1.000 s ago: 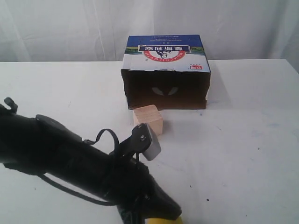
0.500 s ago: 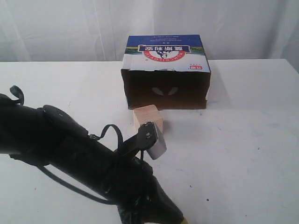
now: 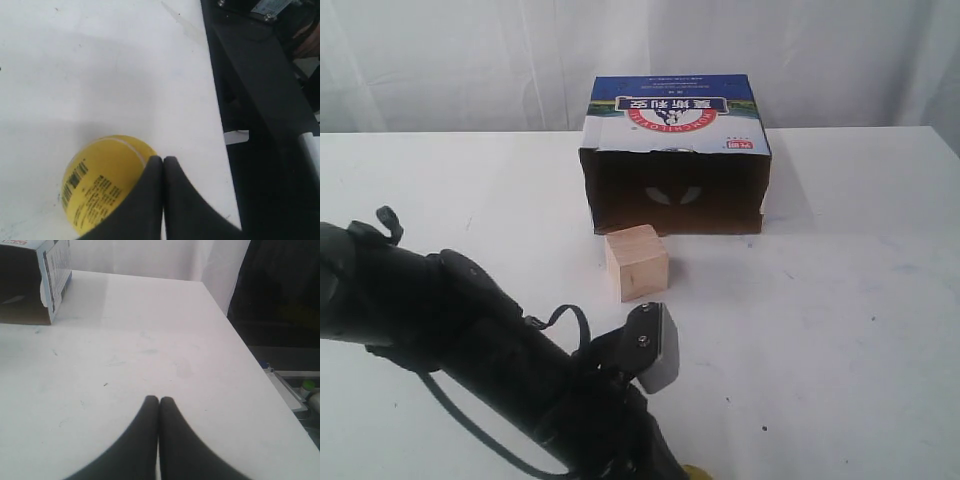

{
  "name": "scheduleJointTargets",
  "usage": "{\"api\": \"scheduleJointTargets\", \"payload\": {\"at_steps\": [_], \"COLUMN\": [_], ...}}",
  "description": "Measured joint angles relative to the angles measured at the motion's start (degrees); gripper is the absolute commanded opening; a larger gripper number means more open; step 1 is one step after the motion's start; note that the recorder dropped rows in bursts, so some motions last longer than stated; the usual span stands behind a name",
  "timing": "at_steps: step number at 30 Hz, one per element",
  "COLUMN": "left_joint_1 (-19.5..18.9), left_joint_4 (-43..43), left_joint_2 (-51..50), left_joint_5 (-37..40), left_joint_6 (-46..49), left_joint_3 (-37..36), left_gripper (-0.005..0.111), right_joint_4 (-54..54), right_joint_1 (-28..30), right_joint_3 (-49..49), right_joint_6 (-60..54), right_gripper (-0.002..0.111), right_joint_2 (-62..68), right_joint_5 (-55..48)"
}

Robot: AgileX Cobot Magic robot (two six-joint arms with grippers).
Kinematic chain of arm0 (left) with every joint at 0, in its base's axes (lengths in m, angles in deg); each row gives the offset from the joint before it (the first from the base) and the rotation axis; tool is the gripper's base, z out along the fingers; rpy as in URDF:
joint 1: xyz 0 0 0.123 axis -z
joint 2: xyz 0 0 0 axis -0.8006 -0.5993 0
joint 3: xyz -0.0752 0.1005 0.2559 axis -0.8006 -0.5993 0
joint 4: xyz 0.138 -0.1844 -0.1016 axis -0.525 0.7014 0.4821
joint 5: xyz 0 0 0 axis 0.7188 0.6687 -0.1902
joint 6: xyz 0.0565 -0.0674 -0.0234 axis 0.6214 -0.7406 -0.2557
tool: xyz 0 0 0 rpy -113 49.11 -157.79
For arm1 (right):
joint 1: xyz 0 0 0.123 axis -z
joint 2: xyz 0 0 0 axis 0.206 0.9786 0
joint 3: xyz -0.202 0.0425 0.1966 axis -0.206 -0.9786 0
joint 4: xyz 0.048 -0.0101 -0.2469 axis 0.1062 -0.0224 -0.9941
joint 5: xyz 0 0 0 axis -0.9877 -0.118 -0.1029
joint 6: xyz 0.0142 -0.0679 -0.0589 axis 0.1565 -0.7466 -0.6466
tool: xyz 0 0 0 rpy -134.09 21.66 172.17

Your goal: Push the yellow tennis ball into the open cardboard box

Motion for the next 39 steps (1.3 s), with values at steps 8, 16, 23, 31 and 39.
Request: {"api": "scheduleJointTargets", "payload": {"at_steps": [8, 16, 23, 31, 39], "left_joint_1": [0.1, 0.1, 0.1, 0.1, 0.0], "left_joint_4": [0.2, -0.4, -6.0, -4.3, 6.9], "left_joint_2": [-3.4, -3.9, -3.4, -6.5, -9.6], "left_joint_5": [-2.3, -3.3, -11.6, -20.8, -18.6], "left_joint_6": [2.6, 1.2, -6.0, -1.0, 7.9], "left_joint_3": [8.2, 16.8, 15.3, 15.1, 15.8], "left_gripper": [0.000, 0.000, 0.000, 0.000, 0.000], "right_joint_4": [0.0, 0.0, 0.0, 0.0, 0.0], "right_joint_1": [0.0, 0.0, 0.0, 0.0, 0.0], "right_joint_3": [0.0, 0.0, 0.0, 0.0, 0.0], "right_joint_6": [0.0, 0.0, 0.0, 0.0, 0.0], "right_gripper": [0.000, 0.000, 0.000, 0.000, 0.000], "right_joint_2": [0.0, 0.0, 0.0, 0.0, 0.0], "right_joint_5": [0.0, 0.0, 0.0, 0.0, 0.0]}}
